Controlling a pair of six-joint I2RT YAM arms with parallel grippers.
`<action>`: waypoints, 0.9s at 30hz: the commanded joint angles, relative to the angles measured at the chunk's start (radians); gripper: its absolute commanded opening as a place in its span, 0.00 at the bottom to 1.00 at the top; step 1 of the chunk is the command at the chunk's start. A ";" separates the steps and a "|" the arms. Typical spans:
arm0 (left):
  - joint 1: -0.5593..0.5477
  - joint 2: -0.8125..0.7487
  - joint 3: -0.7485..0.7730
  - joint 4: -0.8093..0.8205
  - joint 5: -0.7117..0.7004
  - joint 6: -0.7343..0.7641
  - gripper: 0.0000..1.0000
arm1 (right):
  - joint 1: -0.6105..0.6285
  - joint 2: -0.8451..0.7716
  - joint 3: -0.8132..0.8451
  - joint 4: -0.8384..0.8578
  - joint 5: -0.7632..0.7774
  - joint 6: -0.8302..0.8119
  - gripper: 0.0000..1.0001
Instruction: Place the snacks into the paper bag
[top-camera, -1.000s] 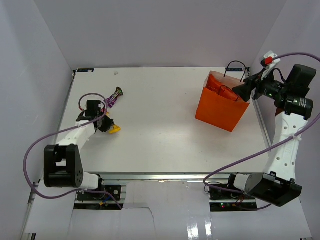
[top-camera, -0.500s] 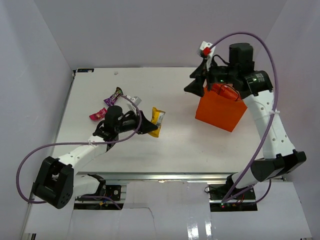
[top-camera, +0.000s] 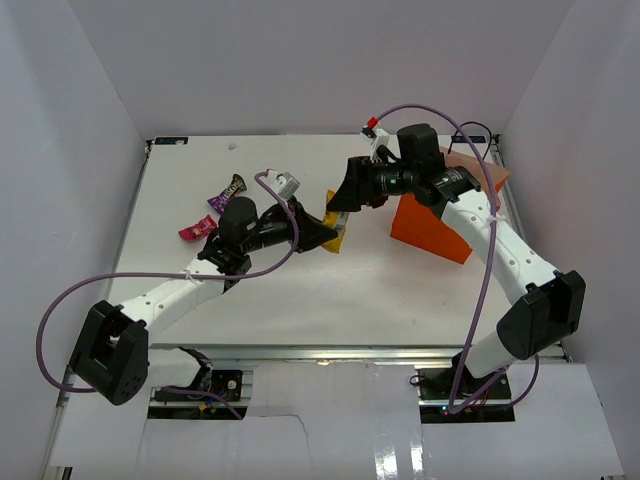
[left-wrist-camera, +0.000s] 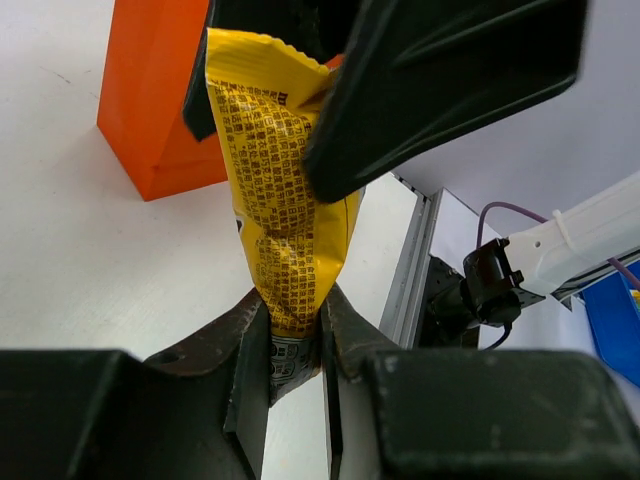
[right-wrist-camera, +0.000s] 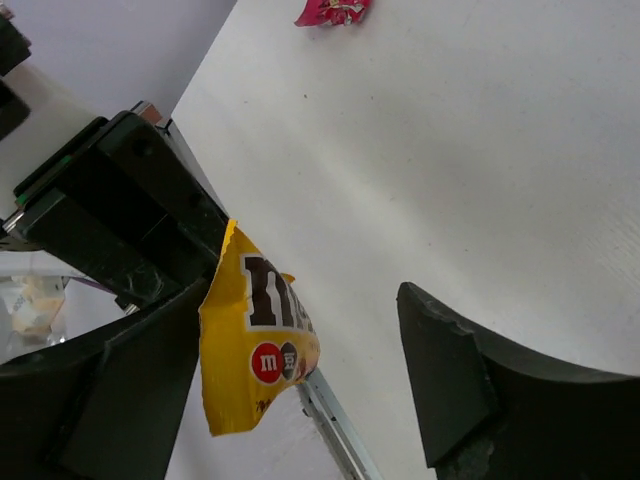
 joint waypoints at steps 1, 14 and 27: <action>-0.012 -0.004 0.025 0.046 -0.008 -0.003 0.33 | 0.017 -0.012 -0.042 0.121 -0.012 0.131 0.78; -0.014 -0.044 0.008 0.063 -0.111 -0.022 0.66 | 0.004 -0.061 -0.097 0.204 -0.109 0.111 0.08; 0.025 -0.295 -0.110 -0.048 -0.257 0.014 0.98 | -0.518 -0.230 0.222 0.154 -0.347 -0.335 0.08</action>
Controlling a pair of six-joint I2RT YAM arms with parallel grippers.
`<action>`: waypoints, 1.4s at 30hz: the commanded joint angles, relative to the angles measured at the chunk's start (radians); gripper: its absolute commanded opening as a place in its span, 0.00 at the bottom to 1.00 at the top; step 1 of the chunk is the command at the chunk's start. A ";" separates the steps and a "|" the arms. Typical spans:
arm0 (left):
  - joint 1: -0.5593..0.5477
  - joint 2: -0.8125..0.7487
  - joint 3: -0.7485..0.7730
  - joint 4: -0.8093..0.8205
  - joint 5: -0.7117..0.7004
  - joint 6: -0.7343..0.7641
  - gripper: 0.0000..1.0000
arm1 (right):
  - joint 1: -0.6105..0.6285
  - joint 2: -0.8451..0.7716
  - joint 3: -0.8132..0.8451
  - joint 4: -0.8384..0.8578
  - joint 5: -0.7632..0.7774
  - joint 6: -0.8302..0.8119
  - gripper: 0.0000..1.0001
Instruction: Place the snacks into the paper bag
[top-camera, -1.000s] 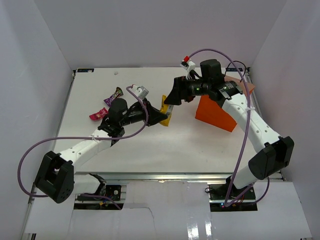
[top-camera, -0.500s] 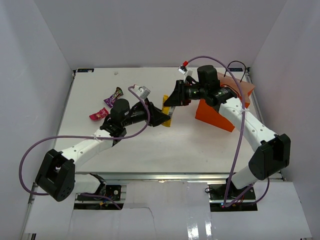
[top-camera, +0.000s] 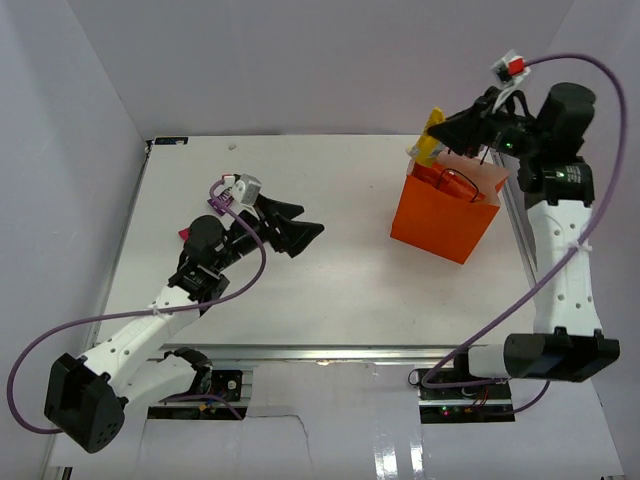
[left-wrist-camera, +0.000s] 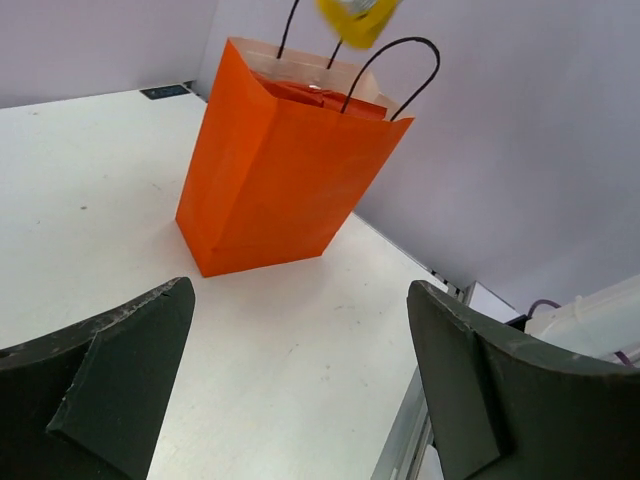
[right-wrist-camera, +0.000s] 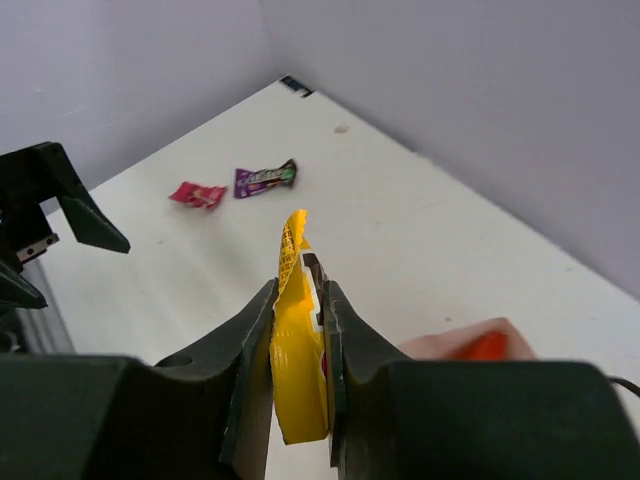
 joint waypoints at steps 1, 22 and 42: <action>0.021 -0.064 -0.067 -0.069 -0.056 0.022 0.98 | -0.077 -0.133 0.062 0.024 -0.051 -0.114 0.08; 0.059 -0.170 -0.210 -0.150 -0.078 0.025 0.98 | -0.249 -0.253 -0.385 0.102 0.453 -0.385 0.08; 0.238 -0.012 0.021 -0.568 -0.363 -0.153 0.98 | -0.252 -0.292 -0.392 0.079 0.506 -0.393 0.66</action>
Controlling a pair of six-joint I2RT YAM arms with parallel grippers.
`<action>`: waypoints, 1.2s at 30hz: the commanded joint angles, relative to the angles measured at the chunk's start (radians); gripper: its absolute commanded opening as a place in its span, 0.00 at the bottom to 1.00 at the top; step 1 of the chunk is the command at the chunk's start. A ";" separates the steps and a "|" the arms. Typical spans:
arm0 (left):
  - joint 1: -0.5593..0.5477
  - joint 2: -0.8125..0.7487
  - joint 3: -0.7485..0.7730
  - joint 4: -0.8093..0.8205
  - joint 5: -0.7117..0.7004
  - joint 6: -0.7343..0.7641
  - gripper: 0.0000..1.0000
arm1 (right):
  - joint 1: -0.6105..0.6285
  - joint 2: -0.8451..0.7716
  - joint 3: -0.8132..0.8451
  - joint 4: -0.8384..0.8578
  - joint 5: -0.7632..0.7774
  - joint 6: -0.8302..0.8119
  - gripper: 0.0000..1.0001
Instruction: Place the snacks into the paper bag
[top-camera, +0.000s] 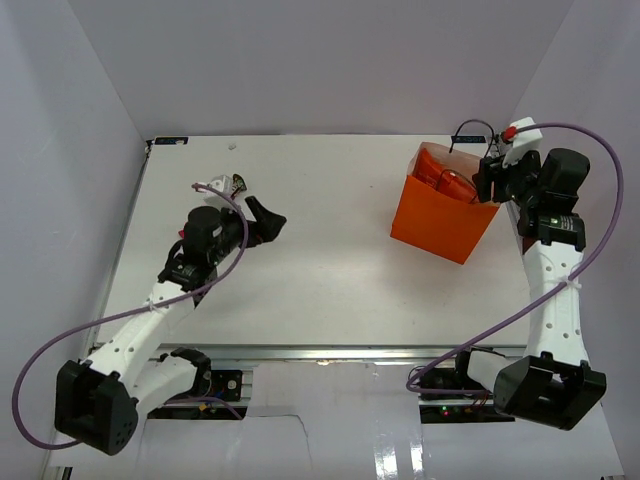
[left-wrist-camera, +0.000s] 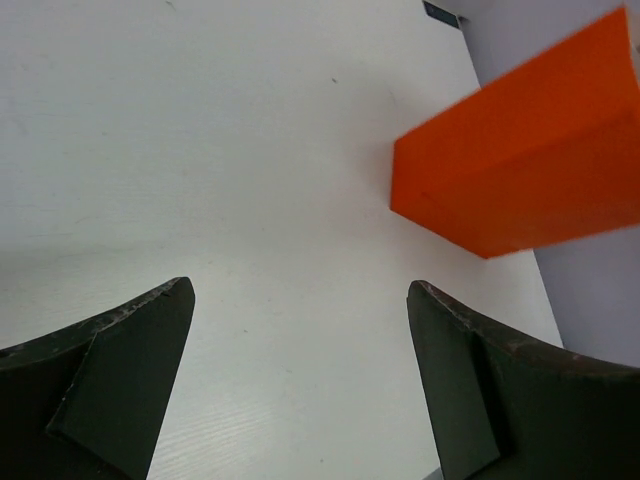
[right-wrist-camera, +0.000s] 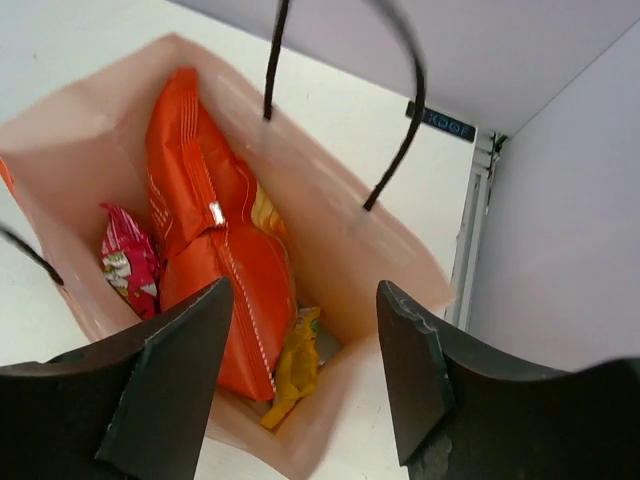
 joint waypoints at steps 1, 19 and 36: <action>0.126 0.071 0.094 -0.144 -0.037 -0.111 0.98 | -0.003 -0.007 0.149 0.021 -0.026 0.061 0.66; 0.384 0.824 0.636 -0.166 -0.065 0.592 0.96 | -0.004 -0.148 0.081 -0.171 -0.524 -0.086 0.97; 0.389 1.059 0.648 -0.026 -0.006 0.835 0.80 | -0.003 -0.105 0.059 -0.166 -0.572 -0.105 0.97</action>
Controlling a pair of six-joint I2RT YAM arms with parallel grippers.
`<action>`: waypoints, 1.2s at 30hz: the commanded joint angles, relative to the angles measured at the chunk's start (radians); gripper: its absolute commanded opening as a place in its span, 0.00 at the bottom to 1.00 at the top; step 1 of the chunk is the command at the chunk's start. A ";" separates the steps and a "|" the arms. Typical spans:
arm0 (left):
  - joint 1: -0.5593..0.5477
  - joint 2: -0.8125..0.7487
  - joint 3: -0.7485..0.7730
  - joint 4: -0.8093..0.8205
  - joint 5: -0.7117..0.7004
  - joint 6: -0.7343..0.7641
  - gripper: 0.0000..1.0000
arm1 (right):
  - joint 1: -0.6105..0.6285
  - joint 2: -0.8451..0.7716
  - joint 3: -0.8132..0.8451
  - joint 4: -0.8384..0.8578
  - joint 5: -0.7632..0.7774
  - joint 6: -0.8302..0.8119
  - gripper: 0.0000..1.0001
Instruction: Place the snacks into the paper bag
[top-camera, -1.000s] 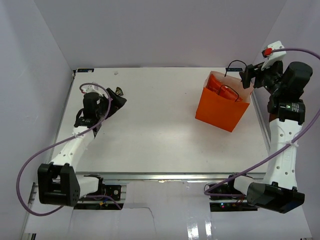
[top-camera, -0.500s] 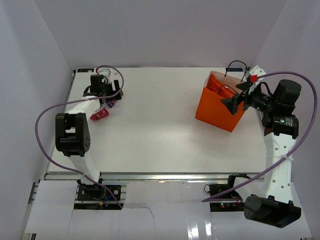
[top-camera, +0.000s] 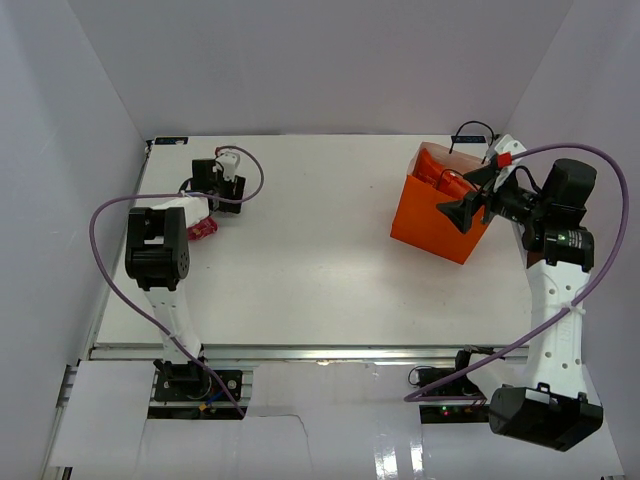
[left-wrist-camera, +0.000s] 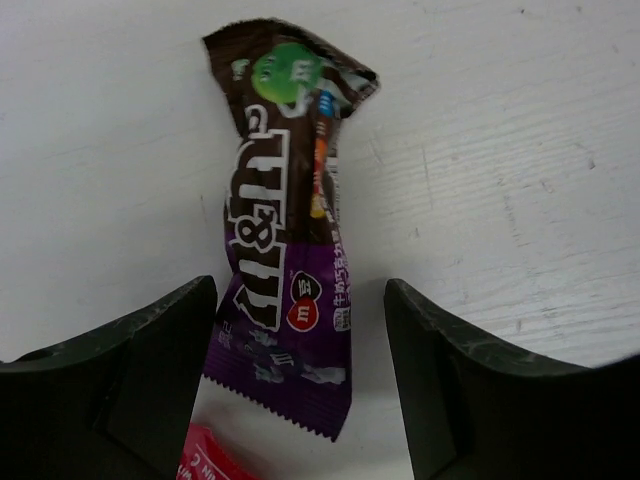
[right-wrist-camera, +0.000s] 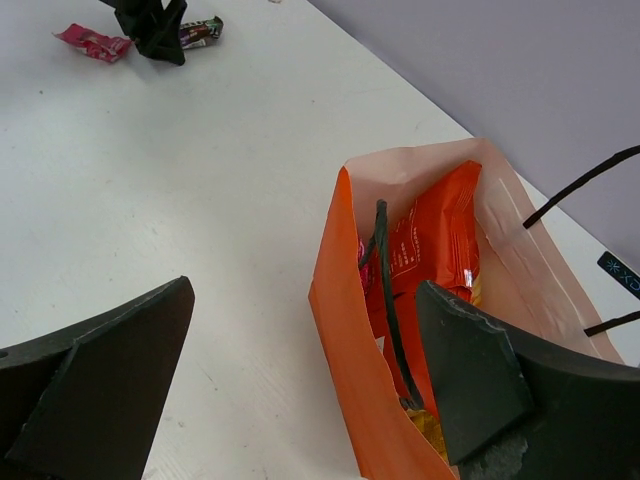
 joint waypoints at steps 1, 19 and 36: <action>0.002 -0.003 0.000 0.010 0.013 0.015 0.78 | -0.004 0.004 0.013 0.016 -0.024 -0.010 0.97; -0.008 -0.273 -0.176 0.152 0.387 -0.118 0.13 | 0.183 0.065 0.094 0.119 -0.152 0.132 0.91; -0.342 -0.732 -0.664 0.525 0.621 -0.509 0.12 | 0.699 0.341 0.264 0.154 0.362 0.200 0.88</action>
